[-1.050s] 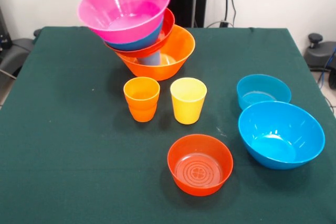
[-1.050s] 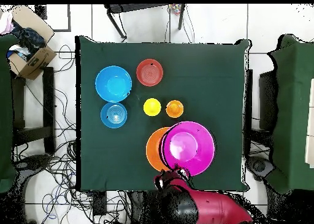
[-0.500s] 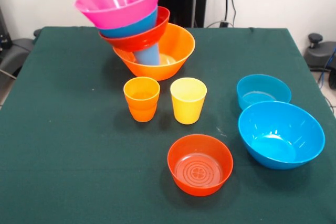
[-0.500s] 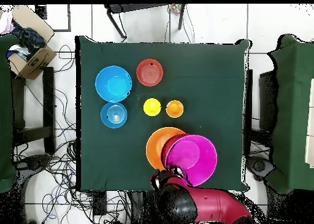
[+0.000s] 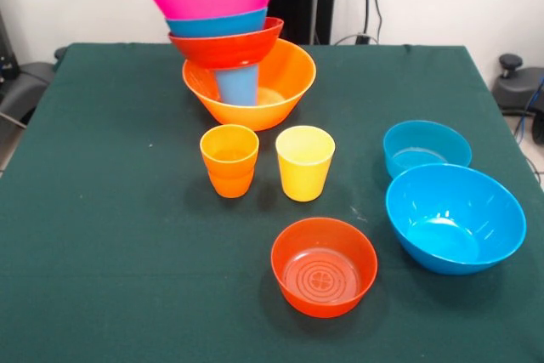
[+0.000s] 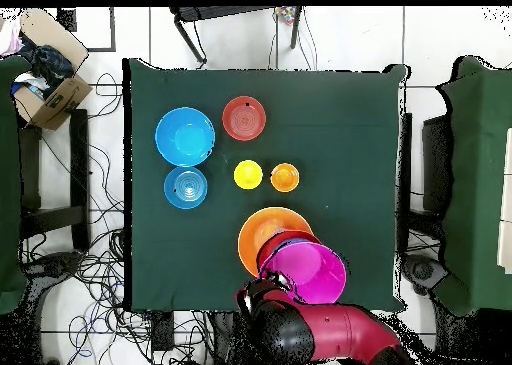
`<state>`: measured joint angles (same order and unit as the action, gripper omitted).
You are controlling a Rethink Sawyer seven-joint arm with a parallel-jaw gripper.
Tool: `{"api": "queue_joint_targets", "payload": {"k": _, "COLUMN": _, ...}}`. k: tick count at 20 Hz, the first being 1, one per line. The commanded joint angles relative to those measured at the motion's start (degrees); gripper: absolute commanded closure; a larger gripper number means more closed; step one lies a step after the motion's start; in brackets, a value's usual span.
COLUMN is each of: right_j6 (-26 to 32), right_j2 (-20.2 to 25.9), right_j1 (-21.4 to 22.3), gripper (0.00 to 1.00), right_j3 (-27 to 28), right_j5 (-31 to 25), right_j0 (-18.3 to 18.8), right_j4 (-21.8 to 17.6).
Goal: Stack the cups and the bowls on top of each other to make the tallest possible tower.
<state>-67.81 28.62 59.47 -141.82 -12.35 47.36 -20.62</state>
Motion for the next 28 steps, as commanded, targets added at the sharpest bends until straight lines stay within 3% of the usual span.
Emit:
{"api": "queue_joint_targets", "payload": {"k": 1, "right_j6": -4.21, "right_j2": 6.60, "right_j1": -2.12, "gripper": 0.00, "right_j3": -1.66, "right_j5": -7.38, "right_j0": 0.65, "right_j4": 3.65}}
{"api": "queue_joint_targets", "payload": {"k": 8, "right_j6": -2.50, "right_j2": 12.00, "right_j1": -1.39, "gripper": 0.00, "right_j3": 0.19, "right_j5": -10.68, "right_j0": 2.85, "right_j4": 6.87}}
{"api": "queue_joint_targets", "payload": {"k": 14, "right_j6": -5.43, "right_j2": 14.23, "right_j1": -1.39, "gripper": 0.00, "right_j3": 1.92, "right_j5": -5.77, "right_j0": 3.44, "right_j4": 7.94}}
{"api": "queue_joint_targets", "payload": {"k": 20, "right_j6": -5.43, "right_j2": 10.80, "right_j1": -3.40, "gripper": 0.00, "right_j3": 4.56, "right_j5": -1.19, "right_j0": 3.91, "right_j4": 3.21}}
{"api": "queue_joint_targets", "payload": {"k": 28, "right_j6": -2.51, "right_j2": 8.61, "right_j1": -7.09, "gripper": 0.00, "right_j3": 7.54, "right_j5": -1.27, "right_j0": 6.02, "right_j4": -1.67}}
